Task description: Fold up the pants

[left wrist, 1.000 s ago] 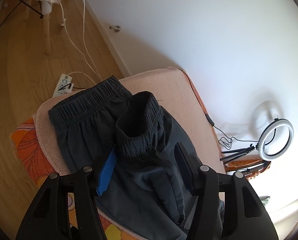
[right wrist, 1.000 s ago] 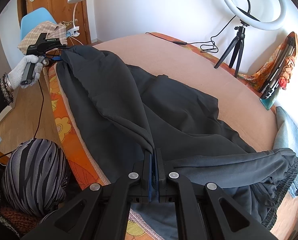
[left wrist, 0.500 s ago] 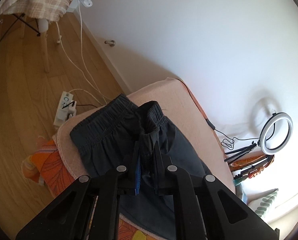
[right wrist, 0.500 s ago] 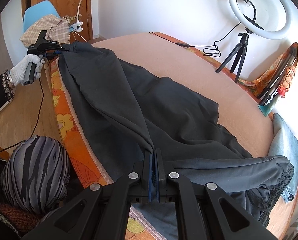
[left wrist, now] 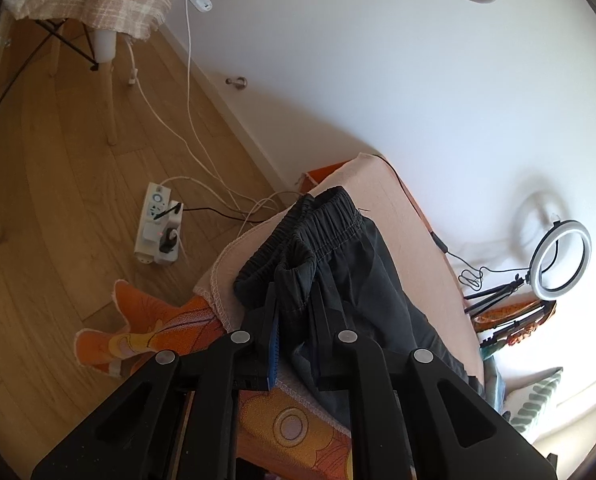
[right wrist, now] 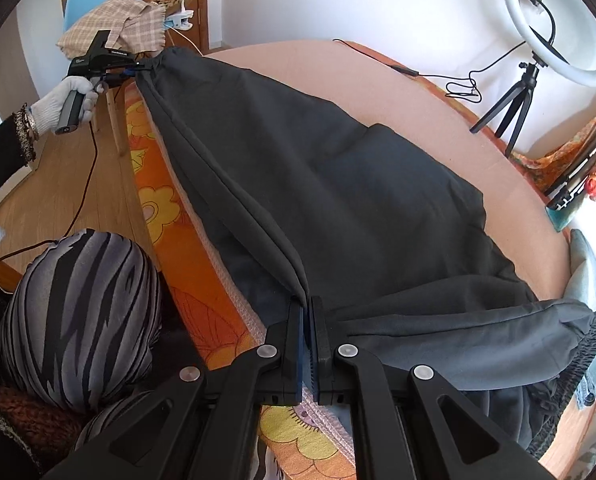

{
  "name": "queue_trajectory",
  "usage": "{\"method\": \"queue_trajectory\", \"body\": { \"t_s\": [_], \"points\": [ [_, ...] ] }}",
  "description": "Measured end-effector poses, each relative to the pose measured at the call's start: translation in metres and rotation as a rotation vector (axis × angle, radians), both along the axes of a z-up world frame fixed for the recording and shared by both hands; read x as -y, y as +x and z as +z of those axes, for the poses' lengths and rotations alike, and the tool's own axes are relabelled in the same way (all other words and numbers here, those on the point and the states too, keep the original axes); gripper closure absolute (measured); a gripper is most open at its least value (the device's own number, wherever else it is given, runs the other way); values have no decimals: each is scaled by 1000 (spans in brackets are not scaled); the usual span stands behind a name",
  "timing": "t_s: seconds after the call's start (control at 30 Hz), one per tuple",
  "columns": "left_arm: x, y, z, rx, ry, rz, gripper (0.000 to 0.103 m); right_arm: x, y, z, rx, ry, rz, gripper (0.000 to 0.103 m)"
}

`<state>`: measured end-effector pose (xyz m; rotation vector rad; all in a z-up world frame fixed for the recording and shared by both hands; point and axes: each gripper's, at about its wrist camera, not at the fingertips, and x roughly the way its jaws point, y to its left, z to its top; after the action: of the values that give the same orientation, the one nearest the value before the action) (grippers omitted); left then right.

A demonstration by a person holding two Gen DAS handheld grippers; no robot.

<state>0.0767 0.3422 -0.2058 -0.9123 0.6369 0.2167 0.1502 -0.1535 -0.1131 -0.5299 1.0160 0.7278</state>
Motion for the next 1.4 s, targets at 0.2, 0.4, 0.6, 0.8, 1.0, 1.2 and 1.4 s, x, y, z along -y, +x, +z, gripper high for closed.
{"method": "queue_trajectory", "body": {
  "t_s": [0.2,0.4,0.6,0.8,1.0,1.2,1.4],
  "points": [
    [15,-9,32,-53,172,6,57,22,-2,10,-16,119,-92,89],
    [36,-25,63,-4,298,1,55,57,-18,29,-3,305,-245,59],
    [94,-11,98,104,340,-194,54,124,-25,39,34,411,-524,44],
    [173,35,125,185,299,-470,44,196,-33,35,39,441,-789,44],
    [269,83,143,216,261,-727,42,248,-51,28,70,401,-981,34],
    [384,129,153,221,270,-984,41,301,-70,6,36,432,-1150,34],
    [499,164,149,189,275,-1193,41,333,-64,-14,-7,462,-1205,34]
  ]
}}
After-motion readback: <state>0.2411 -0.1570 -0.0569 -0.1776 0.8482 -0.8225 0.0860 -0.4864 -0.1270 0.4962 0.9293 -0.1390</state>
